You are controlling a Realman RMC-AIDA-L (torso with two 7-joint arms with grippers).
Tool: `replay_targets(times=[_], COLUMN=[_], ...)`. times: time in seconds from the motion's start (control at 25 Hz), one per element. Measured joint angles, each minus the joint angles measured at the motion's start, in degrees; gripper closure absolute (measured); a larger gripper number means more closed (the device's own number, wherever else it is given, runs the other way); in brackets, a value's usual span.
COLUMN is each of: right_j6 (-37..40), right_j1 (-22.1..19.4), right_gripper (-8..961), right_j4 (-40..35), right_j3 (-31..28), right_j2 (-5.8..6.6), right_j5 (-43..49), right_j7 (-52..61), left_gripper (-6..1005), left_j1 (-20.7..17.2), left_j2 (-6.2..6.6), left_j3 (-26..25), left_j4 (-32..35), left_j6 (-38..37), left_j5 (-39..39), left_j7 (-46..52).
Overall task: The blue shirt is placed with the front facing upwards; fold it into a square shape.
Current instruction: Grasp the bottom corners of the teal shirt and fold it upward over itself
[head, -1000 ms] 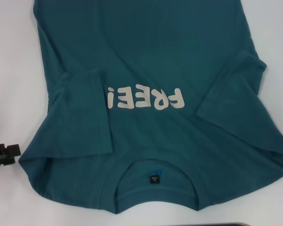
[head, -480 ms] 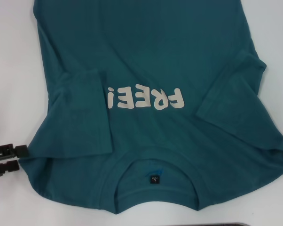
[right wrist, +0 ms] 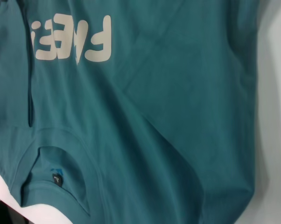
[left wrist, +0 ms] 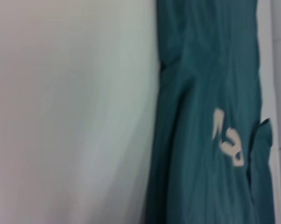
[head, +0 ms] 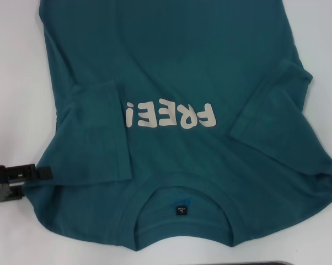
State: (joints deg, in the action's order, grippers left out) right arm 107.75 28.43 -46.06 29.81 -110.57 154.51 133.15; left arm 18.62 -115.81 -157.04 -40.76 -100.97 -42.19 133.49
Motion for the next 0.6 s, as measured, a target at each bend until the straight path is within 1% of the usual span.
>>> replay_targets(times=[0.12,0.4,0.6], right_j6=[0.4,0.7,0.7], right_j1=[0.0,0.0,-0.1], right_gripper=[931,930,930], right_j4=[0.0,0.0,0.0], right_j3=[-0.1,-0.6,-0.8], right_j2=[0.00,0.18,0.23], right_j5=[0.0,-0.7,-0.8], right_j7=[-0.1,-0.2,-0.3], left_gripper=[303,377,543], left_j1=[-0.5,-0.5,-0.5], left_j2=[-1.32,-1.52,-1.53], left_j3=[0.4,1.3,1.4], left_j4=[-3.4,-3.5,-3.6], left_j6=[-0.7,-0.8,-0.8], left_j5=[-0.2,0.8,0.8], left_j7=[0.1,0.4,0.2])
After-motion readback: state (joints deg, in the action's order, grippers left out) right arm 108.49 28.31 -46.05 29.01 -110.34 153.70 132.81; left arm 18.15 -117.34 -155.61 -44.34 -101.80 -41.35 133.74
